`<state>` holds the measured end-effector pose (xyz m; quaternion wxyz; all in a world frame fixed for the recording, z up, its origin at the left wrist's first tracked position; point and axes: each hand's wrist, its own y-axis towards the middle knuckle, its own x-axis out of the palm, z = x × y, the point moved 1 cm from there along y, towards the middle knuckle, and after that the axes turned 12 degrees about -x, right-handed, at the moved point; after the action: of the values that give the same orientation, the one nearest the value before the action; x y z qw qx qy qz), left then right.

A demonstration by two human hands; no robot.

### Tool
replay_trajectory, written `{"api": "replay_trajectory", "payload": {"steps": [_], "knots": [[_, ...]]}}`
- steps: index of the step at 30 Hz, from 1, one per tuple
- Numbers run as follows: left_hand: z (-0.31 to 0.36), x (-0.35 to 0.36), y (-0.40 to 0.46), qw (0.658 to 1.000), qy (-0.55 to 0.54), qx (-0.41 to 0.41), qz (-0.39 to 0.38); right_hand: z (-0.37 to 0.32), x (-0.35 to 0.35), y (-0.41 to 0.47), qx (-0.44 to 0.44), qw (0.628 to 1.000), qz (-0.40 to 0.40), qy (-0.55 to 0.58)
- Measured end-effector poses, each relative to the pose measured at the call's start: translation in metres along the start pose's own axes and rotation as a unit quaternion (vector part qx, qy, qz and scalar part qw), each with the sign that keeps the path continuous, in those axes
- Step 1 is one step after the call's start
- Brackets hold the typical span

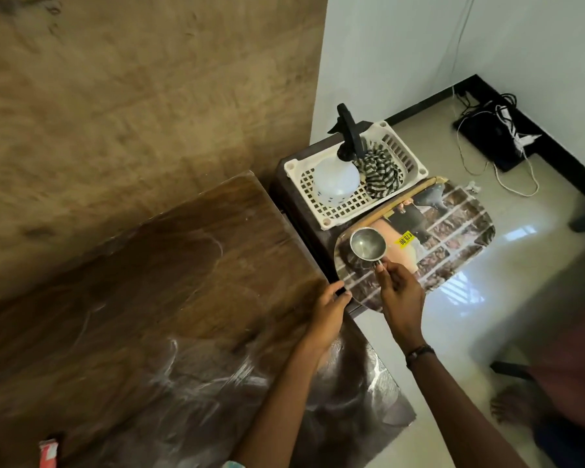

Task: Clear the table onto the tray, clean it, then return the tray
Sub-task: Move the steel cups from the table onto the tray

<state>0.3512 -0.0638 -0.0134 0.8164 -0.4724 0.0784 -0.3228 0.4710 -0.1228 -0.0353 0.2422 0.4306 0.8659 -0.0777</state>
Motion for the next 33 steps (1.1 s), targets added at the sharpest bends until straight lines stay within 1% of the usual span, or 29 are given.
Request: {"api": "replay_trajectory", "payload": {"steps": [3, 6, 10, 14, 19, 22, 25, 27, 29, 31, 33], "knots": [[-0.002, 0.007, 0.010, 0.999, 0.007, -0.034, -0.001, 0.006, 0.003, 0.002, -0.002, 1.000, 0.004, -0.003], [-0.004, 0.014, 0.015, 0.998, -0.021, -0.061, -0.009, 0.008, 0.005, 0.004, -0.010, 1.000, 0.014, 0.004], [-0.005, 0.020, 0.020, 0.995, -0.062, -0.071, -0.014, 0.014, 0.003, 0.009, -0.001, 1.000, 0.012, 0.021], [0.002, 0.015, 0.024, 0.993, -0.098, -0.064, 0.000, 0.018, 0.005, 0.015, 0.008, 0.999, 0.004, 0.040], [0.007, 0.006, 0.028, 0.994, -0.093, -0.057, 0.018, 0.017, 0.014, 0.018, 0.006, 0.998, 0.001, 0.055], [0.005, 0.003, 0.026, 0.996, -0.074, -0.048, 0.005, 0.014, 0.016, 0.017, 0.010, 0.998, -0.003, 0.062], [0.000, -0.002, 0.022, 0.999, -0.030, -0.028, -0.010, 0.009, 0.013, 0.015, 0.017, 0.998, -0.028, 0.050], [-0.006, -0.010, 0.018, 1.000, -0.012, -0.017, 0.003, 0.006, 0.010, 0.011, 0.036, 0.998, -0.025, 0.045], [-0.012, -0.020, 0.013, 0.999, -0.019, -0.003, 0.028, -0.001, 0.006, 0.002, 0.035, 0.999, 0.021, 0.032], [-0.017, -0.035, 0.005, 0.997, -0.032, 0.029, 0.069, -0.013, 0.007, -0.010, 0.003, 0.998, 0.064, 0.016], [-0.020, -0.052, -0.006, 0.991, -0.034, 0.070, 0.110, -0.031, 0.015, -0.025, -0.047, 0.997, 0.061, 0.002]]}}
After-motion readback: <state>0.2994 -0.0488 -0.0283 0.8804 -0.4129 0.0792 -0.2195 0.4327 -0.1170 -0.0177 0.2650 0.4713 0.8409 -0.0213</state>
